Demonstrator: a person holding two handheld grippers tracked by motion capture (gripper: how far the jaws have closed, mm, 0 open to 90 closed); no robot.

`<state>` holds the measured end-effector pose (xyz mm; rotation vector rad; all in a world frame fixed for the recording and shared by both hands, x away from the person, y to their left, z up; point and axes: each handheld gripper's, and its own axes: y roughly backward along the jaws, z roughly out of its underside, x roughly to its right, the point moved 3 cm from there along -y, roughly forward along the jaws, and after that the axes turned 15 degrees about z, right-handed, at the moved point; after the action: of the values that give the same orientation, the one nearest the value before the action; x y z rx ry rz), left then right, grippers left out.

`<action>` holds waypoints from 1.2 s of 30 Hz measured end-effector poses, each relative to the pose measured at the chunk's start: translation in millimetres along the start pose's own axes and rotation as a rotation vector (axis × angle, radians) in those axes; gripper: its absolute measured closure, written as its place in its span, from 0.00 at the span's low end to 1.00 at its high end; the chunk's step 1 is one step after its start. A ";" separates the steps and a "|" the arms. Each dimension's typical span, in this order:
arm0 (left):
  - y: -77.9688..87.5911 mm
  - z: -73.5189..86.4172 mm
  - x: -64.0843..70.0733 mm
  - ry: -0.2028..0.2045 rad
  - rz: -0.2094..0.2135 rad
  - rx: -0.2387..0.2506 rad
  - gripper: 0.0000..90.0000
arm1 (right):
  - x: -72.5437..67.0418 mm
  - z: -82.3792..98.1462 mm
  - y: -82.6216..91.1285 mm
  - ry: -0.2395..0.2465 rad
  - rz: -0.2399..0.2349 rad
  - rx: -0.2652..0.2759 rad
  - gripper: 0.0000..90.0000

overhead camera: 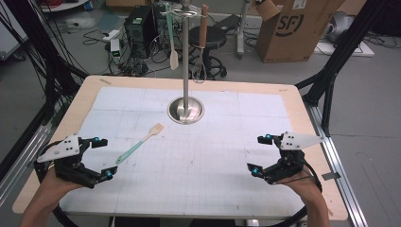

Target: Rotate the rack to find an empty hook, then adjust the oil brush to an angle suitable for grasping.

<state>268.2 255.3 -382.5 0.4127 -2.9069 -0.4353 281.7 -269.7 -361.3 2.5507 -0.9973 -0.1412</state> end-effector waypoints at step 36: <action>2.4 -23.5 -30.1 0.025 -0.074 -0.019 0.02 | 7.0 3.4 26.9 -0.006 0.075 0.033 0.00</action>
<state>301.0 260.2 -363.5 0.5199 -2.8687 -0.4643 269.2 -293.4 -353.4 2.5391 -1.1051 -0.1129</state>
